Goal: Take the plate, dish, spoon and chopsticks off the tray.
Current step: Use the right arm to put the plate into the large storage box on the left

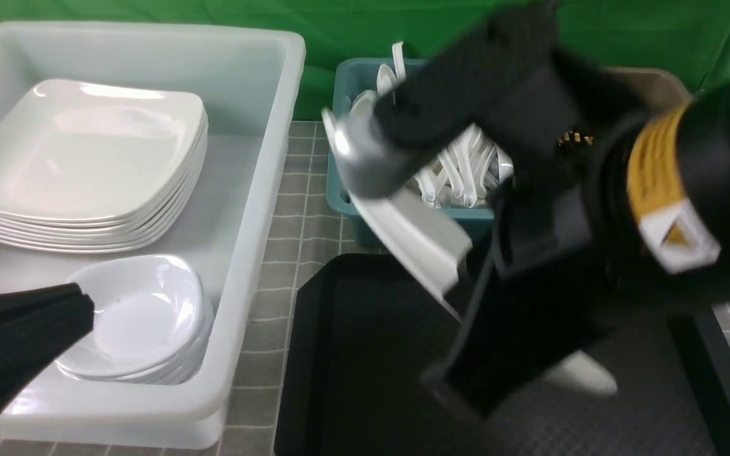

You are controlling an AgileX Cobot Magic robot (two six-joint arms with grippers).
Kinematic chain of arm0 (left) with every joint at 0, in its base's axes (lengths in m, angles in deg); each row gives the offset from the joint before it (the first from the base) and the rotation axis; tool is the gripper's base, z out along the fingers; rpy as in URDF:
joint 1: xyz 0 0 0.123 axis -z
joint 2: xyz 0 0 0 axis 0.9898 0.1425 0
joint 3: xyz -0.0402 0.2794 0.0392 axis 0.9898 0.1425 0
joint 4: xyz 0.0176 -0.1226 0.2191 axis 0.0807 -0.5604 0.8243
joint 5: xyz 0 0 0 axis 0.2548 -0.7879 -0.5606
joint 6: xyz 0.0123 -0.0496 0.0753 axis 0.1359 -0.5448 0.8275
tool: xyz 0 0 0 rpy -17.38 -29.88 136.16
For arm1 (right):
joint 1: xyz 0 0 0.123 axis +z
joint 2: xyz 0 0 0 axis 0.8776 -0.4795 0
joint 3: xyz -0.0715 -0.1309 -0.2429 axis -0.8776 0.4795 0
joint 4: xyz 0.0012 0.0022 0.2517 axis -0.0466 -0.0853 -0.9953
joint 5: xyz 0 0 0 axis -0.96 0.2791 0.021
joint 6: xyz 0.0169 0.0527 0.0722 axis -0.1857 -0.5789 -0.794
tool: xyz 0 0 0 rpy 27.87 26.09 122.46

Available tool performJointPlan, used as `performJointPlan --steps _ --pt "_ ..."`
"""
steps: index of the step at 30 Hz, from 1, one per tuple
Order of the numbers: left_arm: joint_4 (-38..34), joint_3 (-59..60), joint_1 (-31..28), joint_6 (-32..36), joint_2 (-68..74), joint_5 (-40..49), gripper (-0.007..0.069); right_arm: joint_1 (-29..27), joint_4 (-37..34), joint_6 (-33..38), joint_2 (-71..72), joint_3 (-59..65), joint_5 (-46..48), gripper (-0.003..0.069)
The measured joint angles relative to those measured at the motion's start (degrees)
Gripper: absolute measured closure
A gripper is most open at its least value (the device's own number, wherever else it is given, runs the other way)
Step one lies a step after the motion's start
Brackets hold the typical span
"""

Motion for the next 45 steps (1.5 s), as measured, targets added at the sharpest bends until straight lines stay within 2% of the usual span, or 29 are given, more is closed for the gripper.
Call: performJointPlan --steps 1,5,7,8,10,11,13,16,19,21,22,24,28,35,38,45 --pt "0.65 0.0 0.0 -1.2 -0.08 0.16 0.0613 0.0 0.28 0.96 -0.21 -0.89 0.0 0.0601" --pt "13.87 -0.61 0.0 -13.66 -0.75 3.63 0.0613 0.0 2.55 12.72 -2.96 -9.48 -0.11 0.0601" --pt "18.53 -1.81 0.0 -17.6 -1.43 6.12 0.0613 0.0 3.43 18.5 -4.84 -12.44 -0.43 0.0601" --pt "19.0 -1.96 0.0 -17.93 -1.51 6.37 0.0613 0.0 3.56 19.1 -5.06 -12.75 -0.63 0.0601" --pt "24.05 -3.85 0.0 -22.02 -2.75 9.71 0.0613 -0.33 4.38 27.07 -8.08 -16.09 -2.85 0.0601" --pt "24.66 -4.18 0.0 -22.57 -2.97 10.24 0.0613 -0.5 4.37 28.21 -8.6 -16.49 -3.75 0.0601" --pt "27.39 -5.28 0.0 -25.75 -4.98 13.82 0.0613 -1.58 4.31 36.46 -12.43 -18.32 -9.06 0.0601" --pt "28.16 -5.73 0.0 -26.79 -6.9 16.39 0.0613 -2.83 4.31 42.49 -15.64 -18.66 -14.66 0.0601" --pt "28.7 -5.82 0.0 -28.94 -11.55 21.27 0.0613 -5.21 4.13 50.0 -20.63 -18.83 -24.03 0.0601" --pt "28.93 -5.86 0.0 -29.47 -12.77 22.21 0.0613 -5.9 4.11 50.97 -22.05 -18.83 -26.16 0.0601" --pt "29.0 -5.86 0.0 -30.26 -14.83 23.85 0.0613 -7.38 3.93 52.3 -25.0 -18.97 -32.49 0.0601" --pt "29.0 -5.86 0.0 -30.66 -16.04 24.42 0.0613 -8.17 3.68 52.78 -26.61 -19.19 -35.44 0.0601" --pt "27.97 -5.88 0.0 -30.92 -18.24 25.46 0.0613 -10.95 -1.95 53.09 -36.0 -25.97 -42.82 0.0601" --pt "27.7 -5.93 0.0 -30.87 -18.34 25.8 0.0613 -11.41 -11.03 53.6 -49.15 -43.5 -38.21 0.0601" --pt "27.58 -5.93 0.0 -30.67 -18.38 26.5 0.0613 -11.41 -12.76 54.24 -53.06 -49.39 -35.75 0.0601" --pt "26.94 -5.93 0.0 -30.67 -18.38 29.71 0.0613 -11.41 -14.4 54.64 -56.04 -52.12 -34.49 0.0601"
